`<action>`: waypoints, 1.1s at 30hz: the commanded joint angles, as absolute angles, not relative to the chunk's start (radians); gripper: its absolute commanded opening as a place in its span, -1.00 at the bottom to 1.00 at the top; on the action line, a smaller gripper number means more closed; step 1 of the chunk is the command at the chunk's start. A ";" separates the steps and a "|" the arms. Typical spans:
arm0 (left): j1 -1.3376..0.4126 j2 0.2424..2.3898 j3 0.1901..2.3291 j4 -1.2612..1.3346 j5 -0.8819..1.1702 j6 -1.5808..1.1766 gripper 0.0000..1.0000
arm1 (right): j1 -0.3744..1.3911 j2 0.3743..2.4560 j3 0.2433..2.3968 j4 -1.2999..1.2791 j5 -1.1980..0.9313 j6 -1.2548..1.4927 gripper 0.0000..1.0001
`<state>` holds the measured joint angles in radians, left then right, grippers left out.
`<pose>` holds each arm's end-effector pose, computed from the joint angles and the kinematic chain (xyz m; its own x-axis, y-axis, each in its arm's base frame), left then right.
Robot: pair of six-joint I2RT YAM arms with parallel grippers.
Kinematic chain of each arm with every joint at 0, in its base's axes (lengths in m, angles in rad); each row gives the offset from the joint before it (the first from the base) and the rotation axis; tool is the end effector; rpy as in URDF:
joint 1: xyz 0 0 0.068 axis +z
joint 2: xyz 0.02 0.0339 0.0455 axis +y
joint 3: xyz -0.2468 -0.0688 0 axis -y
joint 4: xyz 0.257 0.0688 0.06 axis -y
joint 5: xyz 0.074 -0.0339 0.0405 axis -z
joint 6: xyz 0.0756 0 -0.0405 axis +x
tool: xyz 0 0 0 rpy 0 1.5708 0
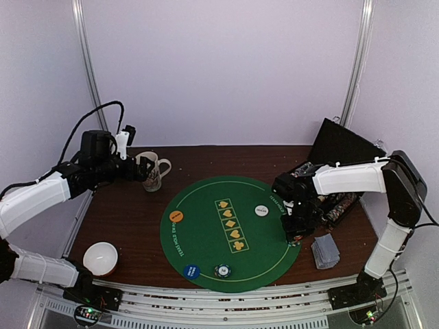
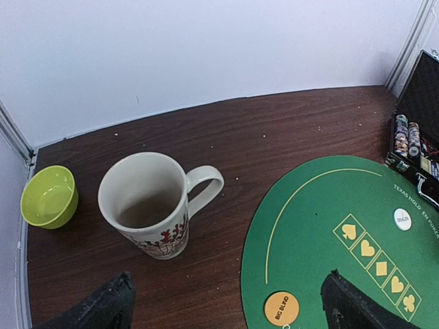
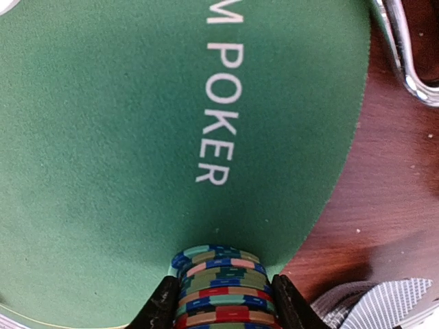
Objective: Distribute texas hold em gaming equipment
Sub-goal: Pick up the pile of poker chips from the pile of poker chips, then place the poker chips pile in the big blind area.
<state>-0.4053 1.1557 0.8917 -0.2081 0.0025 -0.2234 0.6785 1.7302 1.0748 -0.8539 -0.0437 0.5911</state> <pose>0.2917 -0.1253 0.2622 -0.4953 -0.0285 -0.8682 0.2939 0.9350 -0.1984 0.2382 0.1963 0.0989 -0.9958 -0.0877 -0.0267 -0.0893 0.9935 0.0705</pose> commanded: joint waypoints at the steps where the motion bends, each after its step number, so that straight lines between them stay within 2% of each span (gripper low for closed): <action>1: -0.399 1.163 0.907 -0.186 0.004 -0.206 0.96 | 0.688 1.717 1.151 -0.953 0.003 0.595 -0.93; 3: -0.399 1.162 0.906 -0.185 0.005 -0.206 0.96 | 0.694 1.716 1.189 -0.989 0.010 0.590 -1.00; 6: -0.399 1.157 0.903 -0.186 0.005 -0.204 0.97 | 0.708 1.715 1.257 -1.061 0.029 0.583 -1.00; 10: -0.398 1.156 0.899 -0.183 0.010 -0.213 0.97 | 0.774 1.782 1.483 -1.127 0.035 0.589 -1.00; 16: -0.396 1.160 0.902 -0.192 0.017 -0.237 0.96 | 0.948 2.091 1.899 -1.147 -0.010 0.563 -1.00; 22: -0.389 1.147 0.872 -0.189 0.017 -0.241 0.97 | 1.028 2.449 2.354 -1.232 -0.066 0.539 -1.00; 25: -0.390 1.152 0.862 -0.183 0.026 -0.247 0.96 | 1.034 2.512 2.397 -1.181 -0.116 0.564 -1.00; 33: -0.388 1.164 0.865 -0.172 0.038 -0.248 0.96 | 1.058 2.586 2.404 -1.187 -0.051 0.596 -1.00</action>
<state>-0.3973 1.1576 0.8654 -0.2108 0.0219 -0.2420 1.0496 2.5584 2.3840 -1.1423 -0.0902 0.5716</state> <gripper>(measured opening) 0.983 0.404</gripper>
